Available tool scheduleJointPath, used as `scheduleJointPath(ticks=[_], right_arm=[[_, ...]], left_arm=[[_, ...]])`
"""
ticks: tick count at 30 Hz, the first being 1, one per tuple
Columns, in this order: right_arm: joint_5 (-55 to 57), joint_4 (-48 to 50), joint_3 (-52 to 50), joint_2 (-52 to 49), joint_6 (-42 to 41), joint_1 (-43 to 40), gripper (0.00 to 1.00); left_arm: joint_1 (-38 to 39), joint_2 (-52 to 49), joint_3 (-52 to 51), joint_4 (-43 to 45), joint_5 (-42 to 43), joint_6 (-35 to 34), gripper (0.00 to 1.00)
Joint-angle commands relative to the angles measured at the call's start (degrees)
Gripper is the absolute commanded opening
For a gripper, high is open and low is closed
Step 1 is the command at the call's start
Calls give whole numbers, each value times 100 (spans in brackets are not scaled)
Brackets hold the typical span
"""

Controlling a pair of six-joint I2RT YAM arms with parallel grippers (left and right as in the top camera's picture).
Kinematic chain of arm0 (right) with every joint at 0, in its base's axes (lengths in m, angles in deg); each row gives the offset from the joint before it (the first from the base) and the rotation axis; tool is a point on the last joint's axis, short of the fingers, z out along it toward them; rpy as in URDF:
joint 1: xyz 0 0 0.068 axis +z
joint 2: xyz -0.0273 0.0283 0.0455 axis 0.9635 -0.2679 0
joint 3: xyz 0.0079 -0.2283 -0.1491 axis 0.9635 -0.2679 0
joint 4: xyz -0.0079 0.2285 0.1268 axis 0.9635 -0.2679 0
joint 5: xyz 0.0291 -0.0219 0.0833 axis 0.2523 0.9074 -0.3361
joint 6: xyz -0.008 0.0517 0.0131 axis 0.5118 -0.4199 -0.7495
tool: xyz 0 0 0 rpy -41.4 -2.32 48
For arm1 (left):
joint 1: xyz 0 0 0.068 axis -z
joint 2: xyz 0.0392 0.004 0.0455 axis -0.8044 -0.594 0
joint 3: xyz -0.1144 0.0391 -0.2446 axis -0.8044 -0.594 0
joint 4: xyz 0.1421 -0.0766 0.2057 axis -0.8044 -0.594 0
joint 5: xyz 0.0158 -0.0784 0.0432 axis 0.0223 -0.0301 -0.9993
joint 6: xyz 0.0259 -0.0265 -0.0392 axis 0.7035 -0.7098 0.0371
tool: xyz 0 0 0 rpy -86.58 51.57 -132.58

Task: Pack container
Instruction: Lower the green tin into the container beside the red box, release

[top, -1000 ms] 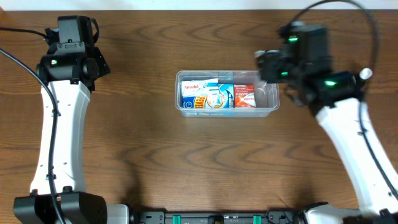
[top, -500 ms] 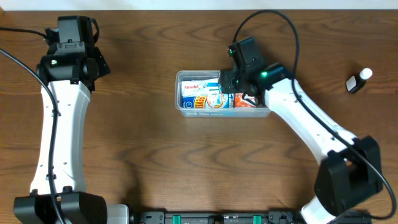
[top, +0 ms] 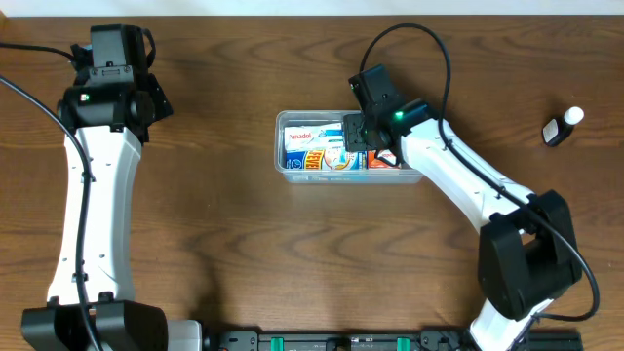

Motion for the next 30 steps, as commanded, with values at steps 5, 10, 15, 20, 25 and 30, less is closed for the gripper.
scheduleJointPath(ticks=[5, 10, 15, 20, 25, 30], right_arm=[[199, 28, -9, -149, -243, 57, 46], [188, 35, -9, -149, -286, 57, 48], [166, 35, -9, -149, -343, 57, 51], [28, 66, -9, -149, -374, 57, 53], [17, 76, -9, -149, -398, 57, 53], [17, 103, -9, -149, -396, 57, 53]], left_arm=[[-20, 22, 42, -2, -131, 11, 98], [-20, 20, 42, -2, -133, 11, 98], [-20, 22, 42, -2, -131, 9, 98], [-20, 20, 42, -2, -131, 11, 98], [-20, 20, 42, -2, -131, 11, 98], [-20, 22, 44, -2, -131, 9, 98]])
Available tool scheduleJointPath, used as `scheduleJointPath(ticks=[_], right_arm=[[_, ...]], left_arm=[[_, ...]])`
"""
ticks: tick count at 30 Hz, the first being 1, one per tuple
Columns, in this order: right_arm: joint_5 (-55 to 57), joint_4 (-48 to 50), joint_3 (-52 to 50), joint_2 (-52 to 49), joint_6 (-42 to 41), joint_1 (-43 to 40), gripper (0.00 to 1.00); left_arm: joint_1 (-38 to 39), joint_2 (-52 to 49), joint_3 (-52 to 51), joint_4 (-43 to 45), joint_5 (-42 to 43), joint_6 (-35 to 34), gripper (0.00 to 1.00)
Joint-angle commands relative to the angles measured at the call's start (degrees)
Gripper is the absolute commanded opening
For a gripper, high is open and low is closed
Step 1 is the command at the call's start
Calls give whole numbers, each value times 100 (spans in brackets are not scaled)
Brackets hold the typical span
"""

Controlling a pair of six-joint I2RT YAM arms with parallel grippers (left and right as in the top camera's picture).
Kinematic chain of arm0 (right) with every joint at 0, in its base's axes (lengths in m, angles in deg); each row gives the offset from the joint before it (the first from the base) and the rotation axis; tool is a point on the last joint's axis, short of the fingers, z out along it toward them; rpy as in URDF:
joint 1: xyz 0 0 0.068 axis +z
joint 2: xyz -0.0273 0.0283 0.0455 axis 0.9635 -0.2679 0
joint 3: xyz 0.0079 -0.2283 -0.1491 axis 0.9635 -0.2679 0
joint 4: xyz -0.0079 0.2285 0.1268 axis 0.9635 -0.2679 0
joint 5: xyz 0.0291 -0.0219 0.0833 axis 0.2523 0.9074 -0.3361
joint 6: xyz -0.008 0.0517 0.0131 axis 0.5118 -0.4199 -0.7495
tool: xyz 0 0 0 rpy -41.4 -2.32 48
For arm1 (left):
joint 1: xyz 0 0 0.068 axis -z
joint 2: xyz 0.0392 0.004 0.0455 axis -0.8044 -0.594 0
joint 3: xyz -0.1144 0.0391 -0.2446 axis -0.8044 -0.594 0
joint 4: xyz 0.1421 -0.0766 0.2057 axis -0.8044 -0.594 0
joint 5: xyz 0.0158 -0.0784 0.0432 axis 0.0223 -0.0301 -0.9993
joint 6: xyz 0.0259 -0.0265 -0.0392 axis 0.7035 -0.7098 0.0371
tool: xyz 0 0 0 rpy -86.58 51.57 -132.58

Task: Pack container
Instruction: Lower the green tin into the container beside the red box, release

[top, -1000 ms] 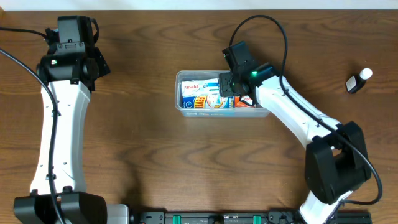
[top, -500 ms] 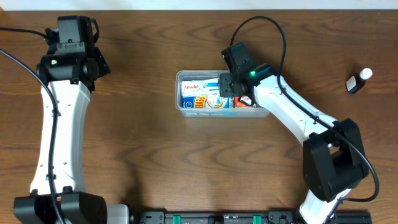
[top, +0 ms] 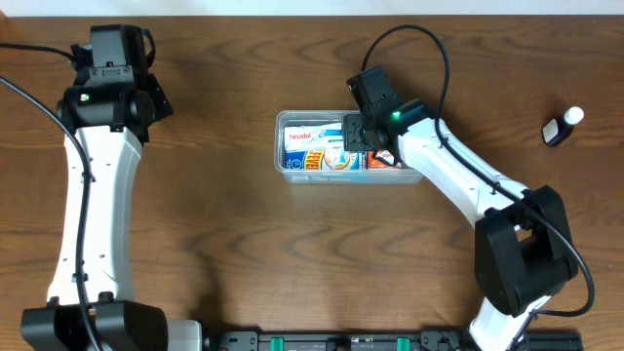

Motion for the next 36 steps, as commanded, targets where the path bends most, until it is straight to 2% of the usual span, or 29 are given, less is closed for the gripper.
scheduleJointPath(ticks=[1, 7, 14, 18, 21, 24, 26, 27, 29, 36], right_arm=[[-24, 33, -9, -35, -111, 57, 54], [-26, 39, -9, -35, -109, 114, 73], [-26, 101, -9, -35, -105, 223, 75], [-22, 116, -9, -35, -101, 205, 70], [-22, 114, -4, -22, 66, 157, 59], [-20, 74, 2, 13, 205, 122, 33], [70, -11, 2, 48, 240, 107, 11], [157, -61, 2, 52, 240, 103, 5], [345, -168, 2, 52, 240, 103, 1], [935, -387, -4, 39, 238, 96, 1]], left_arm=[[-20, 22, 42, -2, -133, 11, 98], [-20, 20, 42, -2, -131, 11, 98], [-20, 20, 42, -2, -133, 9, 98], [-20, 20, 42, -2, -131, 11, 98], [-20, 20, 44, -2, -133, 11, 98], [-20, 22, 42, -2, -133, 9, 98], [-20, 22, 42, -2, -131, 11, 98], [-20, 20, 42, -2, -131, 11, 98], [-20, 20, 42, -2, -133, 9, 98], [-20, 22, 42, -2, -131, 11, 98]])
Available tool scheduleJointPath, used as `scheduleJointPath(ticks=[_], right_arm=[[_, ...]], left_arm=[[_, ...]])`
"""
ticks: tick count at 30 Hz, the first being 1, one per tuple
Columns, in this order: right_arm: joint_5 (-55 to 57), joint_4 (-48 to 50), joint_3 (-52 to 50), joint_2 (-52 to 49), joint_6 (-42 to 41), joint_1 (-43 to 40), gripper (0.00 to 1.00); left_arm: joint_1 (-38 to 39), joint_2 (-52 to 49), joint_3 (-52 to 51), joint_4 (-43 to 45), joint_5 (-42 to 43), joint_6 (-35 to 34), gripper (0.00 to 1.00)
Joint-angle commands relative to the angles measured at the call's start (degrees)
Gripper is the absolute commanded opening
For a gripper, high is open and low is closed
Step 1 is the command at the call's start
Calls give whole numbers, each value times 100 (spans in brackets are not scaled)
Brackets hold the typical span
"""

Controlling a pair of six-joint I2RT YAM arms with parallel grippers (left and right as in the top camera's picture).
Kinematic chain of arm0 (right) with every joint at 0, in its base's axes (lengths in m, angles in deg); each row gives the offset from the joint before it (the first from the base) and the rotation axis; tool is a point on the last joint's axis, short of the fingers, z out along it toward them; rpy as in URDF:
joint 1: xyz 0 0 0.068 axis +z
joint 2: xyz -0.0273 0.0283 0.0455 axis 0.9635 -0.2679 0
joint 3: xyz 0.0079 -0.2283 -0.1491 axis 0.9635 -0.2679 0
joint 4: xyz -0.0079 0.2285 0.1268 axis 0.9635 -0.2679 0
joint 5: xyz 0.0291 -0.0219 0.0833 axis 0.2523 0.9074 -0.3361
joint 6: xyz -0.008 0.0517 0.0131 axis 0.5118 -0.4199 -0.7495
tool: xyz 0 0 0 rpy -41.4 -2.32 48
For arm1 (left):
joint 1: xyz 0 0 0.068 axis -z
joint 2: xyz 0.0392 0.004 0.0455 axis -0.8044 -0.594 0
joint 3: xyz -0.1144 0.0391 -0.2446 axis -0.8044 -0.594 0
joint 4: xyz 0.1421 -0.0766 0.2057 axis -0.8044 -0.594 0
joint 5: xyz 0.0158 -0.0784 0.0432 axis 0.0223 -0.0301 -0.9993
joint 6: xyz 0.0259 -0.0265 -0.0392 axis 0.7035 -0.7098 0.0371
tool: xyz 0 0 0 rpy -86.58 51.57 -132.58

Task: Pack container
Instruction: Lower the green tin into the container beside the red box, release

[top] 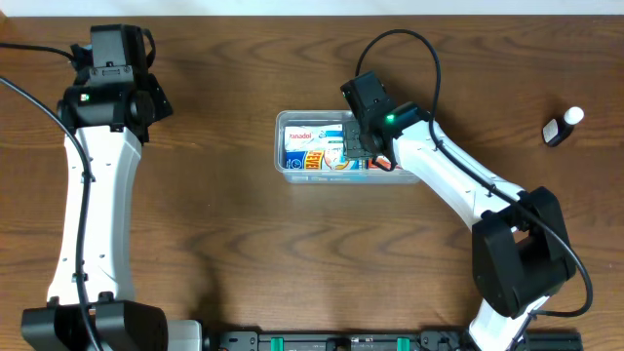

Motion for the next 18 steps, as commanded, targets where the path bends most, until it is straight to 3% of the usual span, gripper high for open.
scheduleJointPath(ticks=[1, 18], right_arm=[[466, -44, -4, 39, 48, -57, 1], [595, -68, -9, -448, -251, -76, 2]], left_arm=[[-20, 20, 42, -2, -131, 11, 98], [-20, 22, 42, -2, -133, 9, 98]])
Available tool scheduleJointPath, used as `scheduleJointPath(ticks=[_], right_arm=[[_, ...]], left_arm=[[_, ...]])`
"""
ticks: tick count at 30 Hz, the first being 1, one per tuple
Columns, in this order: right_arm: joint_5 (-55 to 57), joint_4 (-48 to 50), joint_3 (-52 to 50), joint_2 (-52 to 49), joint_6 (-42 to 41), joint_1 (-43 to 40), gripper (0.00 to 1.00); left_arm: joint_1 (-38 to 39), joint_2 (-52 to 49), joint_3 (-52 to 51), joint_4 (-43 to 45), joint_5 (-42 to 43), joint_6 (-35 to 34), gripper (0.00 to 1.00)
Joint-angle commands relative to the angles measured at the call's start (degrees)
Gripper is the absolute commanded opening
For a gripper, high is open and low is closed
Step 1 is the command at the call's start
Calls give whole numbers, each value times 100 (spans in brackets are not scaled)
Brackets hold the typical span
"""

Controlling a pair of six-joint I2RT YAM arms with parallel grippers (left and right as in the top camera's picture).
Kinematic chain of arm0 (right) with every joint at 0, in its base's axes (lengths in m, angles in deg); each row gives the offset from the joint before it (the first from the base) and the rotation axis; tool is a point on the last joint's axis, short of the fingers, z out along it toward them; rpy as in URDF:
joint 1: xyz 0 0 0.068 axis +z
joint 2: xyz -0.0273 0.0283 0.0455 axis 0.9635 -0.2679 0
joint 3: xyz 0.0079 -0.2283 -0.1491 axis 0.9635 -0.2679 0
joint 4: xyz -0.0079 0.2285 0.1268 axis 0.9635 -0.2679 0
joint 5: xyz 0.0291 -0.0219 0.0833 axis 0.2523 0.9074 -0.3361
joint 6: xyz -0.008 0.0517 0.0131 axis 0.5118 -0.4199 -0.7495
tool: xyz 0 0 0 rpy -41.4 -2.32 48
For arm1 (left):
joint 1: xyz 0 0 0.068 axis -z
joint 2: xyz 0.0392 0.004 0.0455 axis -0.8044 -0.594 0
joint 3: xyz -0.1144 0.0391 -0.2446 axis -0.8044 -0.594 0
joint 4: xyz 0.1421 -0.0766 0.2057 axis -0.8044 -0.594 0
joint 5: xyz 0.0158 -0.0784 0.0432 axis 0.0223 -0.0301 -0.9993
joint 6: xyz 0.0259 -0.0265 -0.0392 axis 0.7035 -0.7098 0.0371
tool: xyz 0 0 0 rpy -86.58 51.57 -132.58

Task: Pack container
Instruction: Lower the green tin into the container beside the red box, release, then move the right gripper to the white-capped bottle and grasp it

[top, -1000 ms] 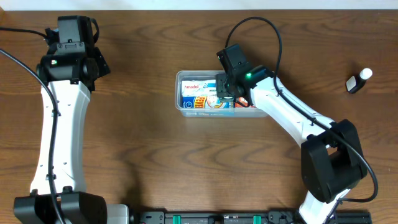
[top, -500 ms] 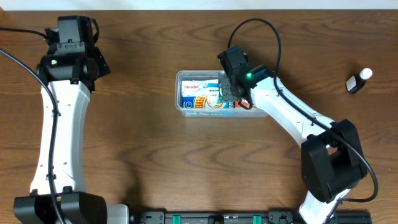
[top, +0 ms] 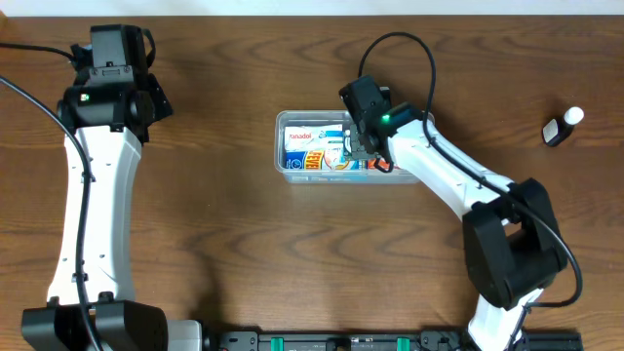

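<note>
A clear plastic container [top: 282, 146] sits at the table's middle, holding several small packets: a red-and-white box [top: 298, 137], an orange-and-blue one [top: 314, 159] and a pale blue one [top: 336, 146]. My right gripper [top: 357, 146] reaches down into the container's right half; its head hides the fingers, so their state does not show. An orange item [top: 382, 166] peeks out under the right arm. My left gripper [top: 115, 47] stays far off at the back left, its fingers hidden by the arm.
A small dark bottle with a white cap [top: 562, 127] lies at the far right of the table, well away from the container. Cables loop above both arms.
My right gripper has shifted a little further left and slightly toward the back over the container. The left arm has not moved.
The right gripper was over the container's right part at the oldest moment. At each later moment it stood a little further left within the container, and now it covers the middle-right packets. The left arm and the bottle stayed put throughout.
</note>
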Motion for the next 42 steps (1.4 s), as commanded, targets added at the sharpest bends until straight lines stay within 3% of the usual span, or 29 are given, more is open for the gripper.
scheduleJointPath(ticks=[1, 15, 23, 27, 30, 37, 40, 42], right_arm=[[-4, 24, -9, -179, -111, -72, 1], [-280, 142, 2, -149, 9, -131, 2], [-280, -568, 616, 872, 435, -645, 3], [-280, -966, 1054, 1672, 855, -1222, 3], [-273, -1040, 1167, 2216, 1154, -1864, 9], [-306, -1224, 1152, 2601, 1311, -3947, 13], [-304, -1241, 1071, 2398, 1314, -4658, 27], [-304, -1204, 1025, 2190, 1357, -4996, 50]], left_arm=[[-20, 20, 42, -2, -131, 9, 98], [-20, 22, 42, -2, -131, 9, 98], [-20, 22, 44, -2, -131, 9, 98], [-20, 22, 42, -2, -131, 7, 98], [-20, 22, 42, -2, -131, 7, 98], [-20, 22, 44, -2, -131, 7, 98], [-20, 20, 42, -2, -131, 9, 98], [-20, 22, 42, -2, -131, 9, 98]])
